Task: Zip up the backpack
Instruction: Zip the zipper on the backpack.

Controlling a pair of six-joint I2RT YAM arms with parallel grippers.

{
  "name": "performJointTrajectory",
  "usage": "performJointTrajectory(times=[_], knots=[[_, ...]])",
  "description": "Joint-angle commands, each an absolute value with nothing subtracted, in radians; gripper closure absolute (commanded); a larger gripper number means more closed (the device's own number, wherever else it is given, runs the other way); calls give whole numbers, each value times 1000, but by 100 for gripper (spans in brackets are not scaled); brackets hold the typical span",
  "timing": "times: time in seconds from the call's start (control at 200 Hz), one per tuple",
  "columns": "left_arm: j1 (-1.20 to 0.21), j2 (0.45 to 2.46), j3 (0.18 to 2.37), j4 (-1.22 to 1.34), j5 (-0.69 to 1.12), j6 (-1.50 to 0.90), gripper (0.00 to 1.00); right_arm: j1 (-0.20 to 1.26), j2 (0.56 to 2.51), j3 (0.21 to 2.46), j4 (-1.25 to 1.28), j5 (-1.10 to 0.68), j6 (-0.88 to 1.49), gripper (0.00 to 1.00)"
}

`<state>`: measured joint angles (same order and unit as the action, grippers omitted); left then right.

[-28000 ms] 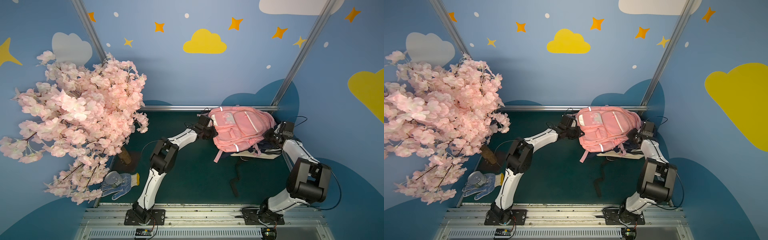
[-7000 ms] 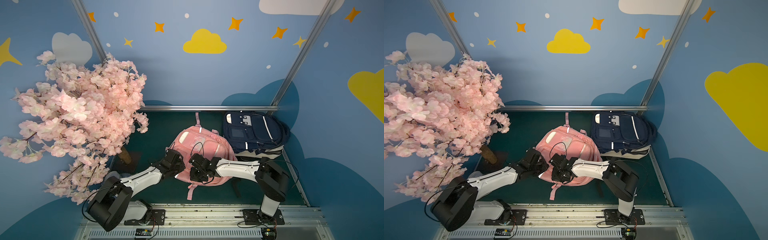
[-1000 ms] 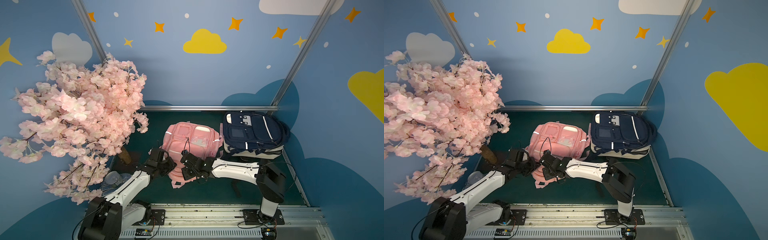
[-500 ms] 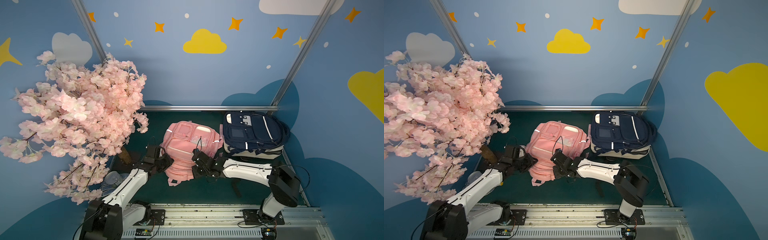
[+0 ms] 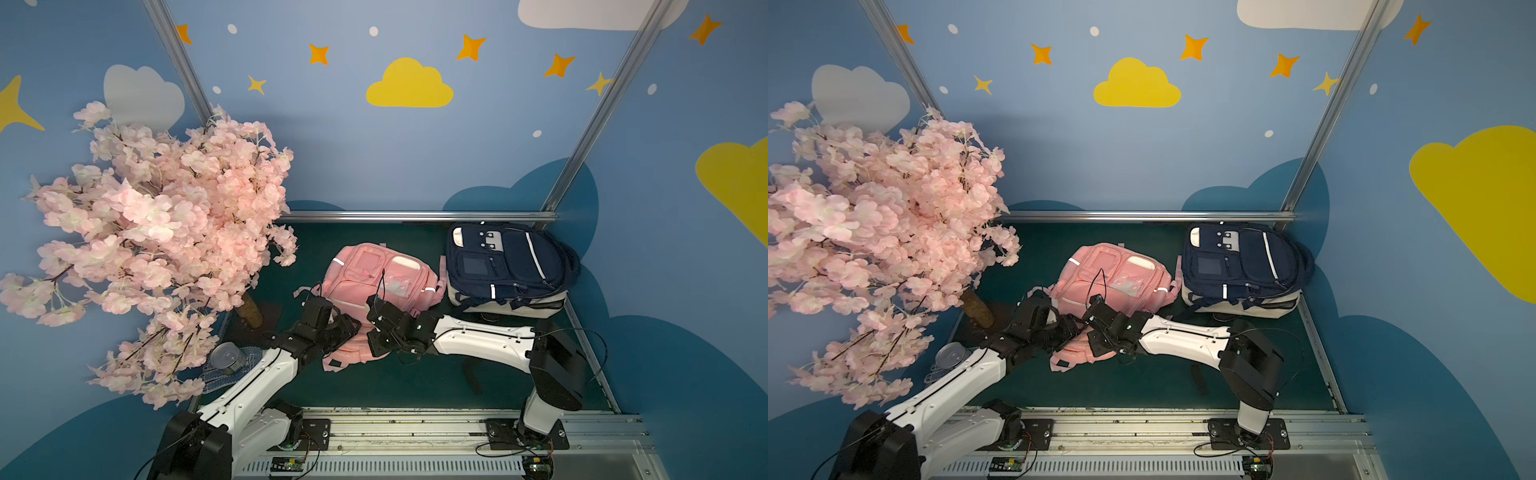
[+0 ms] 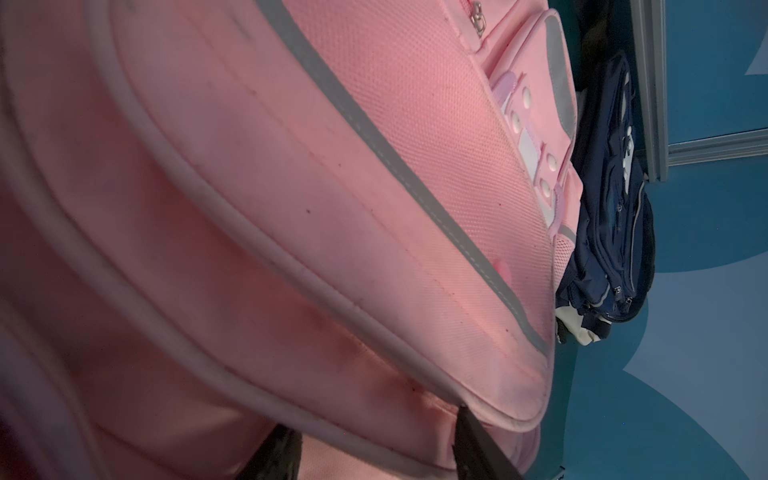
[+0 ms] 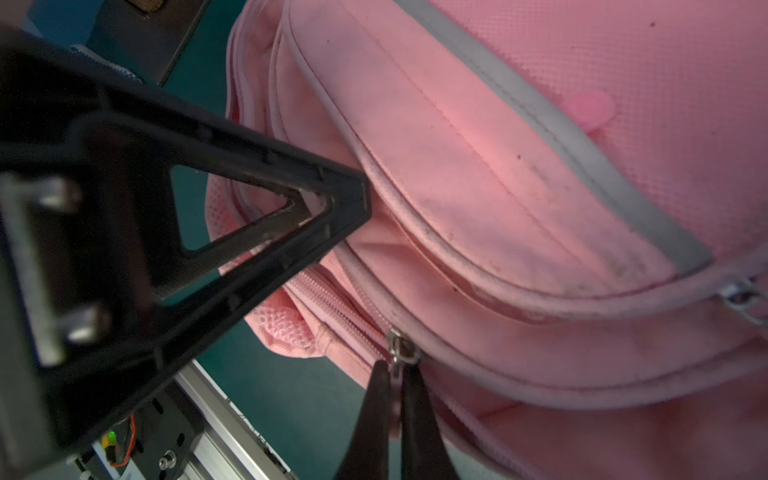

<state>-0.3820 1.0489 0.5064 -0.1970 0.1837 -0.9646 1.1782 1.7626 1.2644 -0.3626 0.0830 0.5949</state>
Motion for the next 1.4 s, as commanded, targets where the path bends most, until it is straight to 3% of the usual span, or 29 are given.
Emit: performJointTrajectory(times=[0.0,0.315,0.456,0.766,1.181,1.392], knots=[[-402,1075,489,-158,176,-992,46,1201,1769,1305,-316,61,572,100],[-382,1103,522,-178,130,-964,86,1193,1733,1252,-353,92,575,100],[-347,1068,519,-206,118,-943,97,1147,1691,1169,-378,100,628,100],[-299,983,470,-226,140,-928,97,983,1574,1011,-373,94,632,100],[-308,929,444,-238,176,-937,97,701,1605,1067,-327,41,545,100],[-339,940,437,-229,178,-940,95,689,1639,1098,-317,-23,536,100]])
